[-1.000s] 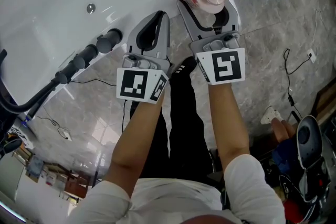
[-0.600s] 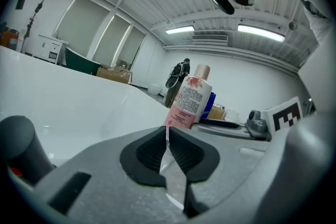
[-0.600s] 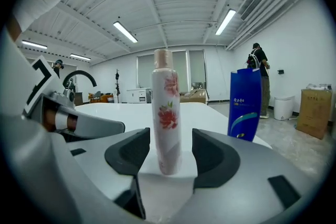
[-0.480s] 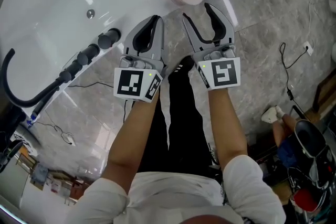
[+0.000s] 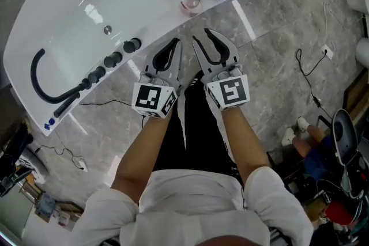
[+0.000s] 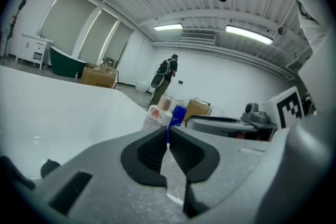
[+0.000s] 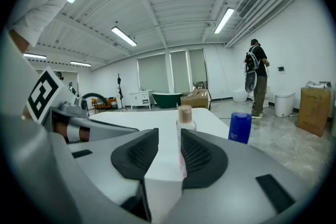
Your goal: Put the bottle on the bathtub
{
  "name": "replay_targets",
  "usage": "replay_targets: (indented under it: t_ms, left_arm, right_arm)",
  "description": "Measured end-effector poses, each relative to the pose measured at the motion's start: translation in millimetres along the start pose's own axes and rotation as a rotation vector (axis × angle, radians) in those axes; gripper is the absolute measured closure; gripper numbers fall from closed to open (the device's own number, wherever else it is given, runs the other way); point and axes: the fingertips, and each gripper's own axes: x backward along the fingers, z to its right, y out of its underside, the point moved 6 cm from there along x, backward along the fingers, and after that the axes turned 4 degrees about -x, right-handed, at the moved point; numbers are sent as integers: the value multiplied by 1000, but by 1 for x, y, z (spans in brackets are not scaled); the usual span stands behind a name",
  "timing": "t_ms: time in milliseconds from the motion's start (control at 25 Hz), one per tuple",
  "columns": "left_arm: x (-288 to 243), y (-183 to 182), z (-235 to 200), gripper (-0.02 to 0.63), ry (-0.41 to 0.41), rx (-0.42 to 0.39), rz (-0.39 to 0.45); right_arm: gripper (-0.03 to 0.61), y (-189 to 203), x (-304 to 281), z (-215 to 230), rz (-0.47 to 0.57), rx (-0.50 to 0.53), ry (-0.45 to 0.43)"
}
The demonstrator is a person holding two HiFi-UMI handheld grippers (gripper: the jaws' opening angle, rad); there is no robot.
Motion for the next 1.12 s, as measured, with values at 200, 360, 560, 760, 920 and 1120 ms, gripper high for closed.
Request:
replay_targets:
  t_ms: [200, 360, 560, 760, 920, 1120]
  left_arm:
    - [31, -53, 20, 595, 27, -31, 17]
    - [43, -105, 33, 595, 68, -67, 63]
    - [60, -173, 46, 595, 125, -140, 127]
    - [98, -212, 61, 595, 84, -157, 149]
    - [121, -242, 61, 595, 64, -159, 184]
    - [157, -278, 61, 595, 44, -216, 222]
  right_arm:
    - [483, -67, 20, -19, 45, -25, 7]
    - [502, -123, 33, -25, 91, -15, 12]
    - [533, -196, 51, -31, 168, 38, 24]
    - [550, -237, 97, -46, 212, 52, 36]
    - [558, -267, 125, -54, 245, 78, 17]
    - [563, -293, 163, -61, 277, 104, 19]
